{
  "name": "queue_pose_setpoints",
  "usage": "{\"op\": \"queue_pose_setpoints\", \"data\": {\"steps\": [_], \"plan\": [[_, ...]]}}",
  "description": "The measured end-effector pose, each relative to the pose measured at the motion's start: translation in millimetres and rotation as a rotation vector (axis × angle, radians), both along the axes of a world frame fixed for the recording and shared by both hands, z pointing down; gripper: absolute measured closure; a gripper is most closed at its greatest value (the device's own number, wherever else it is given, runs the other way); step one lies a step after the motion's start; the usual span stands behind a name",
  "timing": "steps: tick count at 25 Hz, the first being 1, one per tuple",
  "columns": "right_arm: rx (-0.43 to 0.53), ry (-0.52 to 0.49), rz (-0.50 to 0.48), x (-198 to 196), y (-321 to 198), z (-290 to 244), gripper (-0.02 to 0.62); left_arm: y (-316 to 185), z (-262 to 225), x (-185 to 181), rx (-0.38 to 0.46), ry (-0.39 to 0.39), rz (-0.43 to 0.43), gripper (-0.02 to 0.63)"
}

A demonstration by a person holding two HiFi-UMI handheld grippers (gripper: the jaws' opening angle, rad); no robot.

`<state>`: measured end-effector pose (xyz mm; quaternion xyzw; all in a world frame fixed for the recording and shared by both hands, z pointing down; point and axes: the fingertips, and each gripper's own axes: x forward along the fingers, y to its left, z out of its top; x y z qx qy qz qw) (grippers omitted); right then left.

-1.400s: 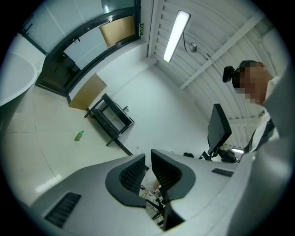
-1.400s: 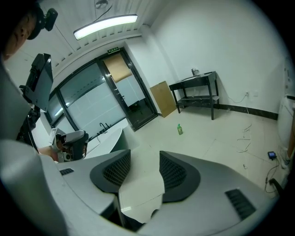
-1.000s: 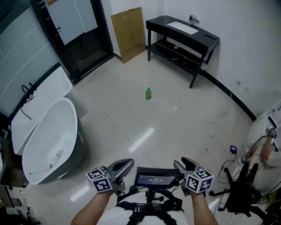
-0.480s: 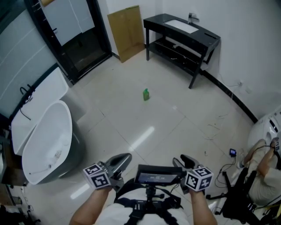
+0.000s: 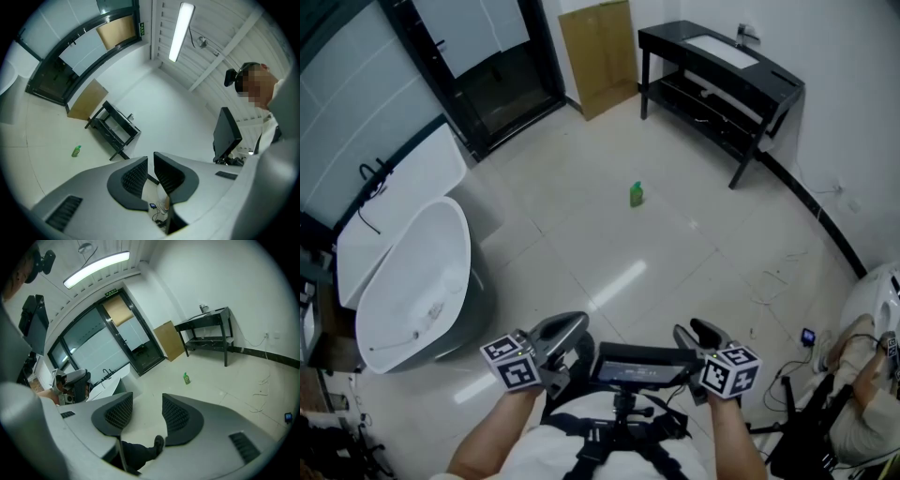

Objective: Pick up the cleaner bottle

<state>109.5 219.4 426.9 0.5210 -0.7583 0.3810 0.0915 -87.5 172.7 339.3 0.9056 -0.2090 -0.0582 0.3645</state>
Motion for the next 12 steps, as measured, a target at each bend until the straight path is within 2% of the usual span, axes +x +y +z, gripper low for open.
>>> {"op": "queue_pose_setpoints", "data": {"steps": [4, 12], "plan": [[-0.017, 0.017, -0.019, -26.1, -24.5, -1.4, 0.391, -31.0, 6.7, -24.8, -0.017, 0.025, -0.013, 0.574], [-0.023, 0.024, 0.048, -67.4, -91.9, -6.2, 0.392, -108.2, 13.4, -67.5, -0.041, 0.035, 0.041, 0.574]]}}
